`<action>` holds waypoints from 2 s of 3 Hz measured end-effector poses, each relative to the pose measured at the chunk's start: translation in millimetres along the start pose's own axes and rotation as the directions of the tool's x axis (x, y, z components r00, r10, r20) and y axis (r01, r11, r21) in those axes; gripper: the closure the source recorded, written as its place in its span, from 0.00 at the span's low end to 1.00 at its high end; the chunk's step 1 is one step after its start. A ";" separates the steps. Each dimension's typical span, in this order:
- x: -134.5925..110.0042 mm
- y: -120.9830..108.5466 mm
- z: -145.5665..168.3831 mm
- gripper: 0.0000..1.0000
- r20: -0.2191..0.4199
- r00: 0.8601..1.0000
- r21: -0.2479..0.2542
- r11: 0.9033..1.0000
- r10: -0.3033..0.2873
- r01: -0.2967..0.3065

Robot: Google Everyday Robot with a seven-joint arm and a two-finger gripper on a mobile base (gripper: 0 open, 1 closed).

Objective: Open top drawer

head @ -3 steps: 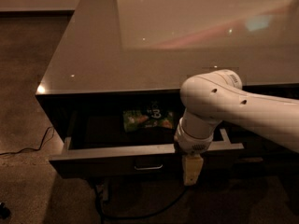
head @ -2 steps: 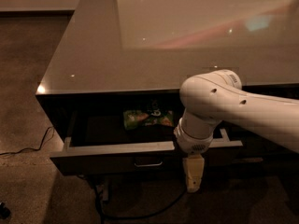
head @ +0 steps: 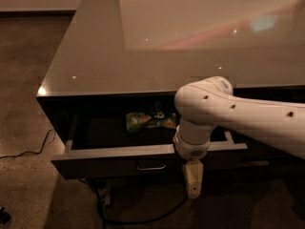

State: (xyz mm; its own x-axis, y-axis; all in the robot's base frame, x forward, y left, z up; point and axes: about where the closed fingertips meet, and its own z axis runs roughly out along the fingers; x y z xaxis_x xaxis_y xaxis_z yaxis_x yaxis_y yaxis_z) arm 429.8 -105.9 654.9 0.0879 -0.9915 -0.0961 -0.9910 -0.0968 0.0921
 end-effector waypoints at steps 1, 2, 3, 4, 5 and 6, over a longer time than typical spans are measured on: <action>-4.7 -6.9 21.8 0.00 -0.003 1.000 -0.038 0.999 -0.027 0.027; -7.5 -7.0 34.7 0.17 -0.023 0.998 -0.066 0.997 -0.053 0.051; -6.7 -5.8 31.4 0.39 -0.031 0.998 -0.070 0.996 -0.053 0.051; -7.1 -5.4 27.3 0.63 -0.032 0.998 -0.070 0.996 -0.053 0.051; 0.0 2.0 18.6 0.86 -0.088 0.996 -0.070 0.997 -0.032 0.026; -1.2 2.5 18.4 1.00 -0.088 0.996 -0.070 0.997 -0.032 0.026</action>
Offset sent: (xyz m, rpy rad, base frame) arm 0.0025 0.0166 -0.0474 -0.0506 0.0802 0.0973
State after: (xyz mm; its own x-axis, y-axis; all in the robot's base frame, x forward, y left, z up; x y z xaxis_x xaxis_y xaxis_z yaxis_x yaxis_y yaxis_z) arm 425.3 -103.3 637.0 0.1281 -0.9917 -0.0117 -0.9789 -0.1283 0.1588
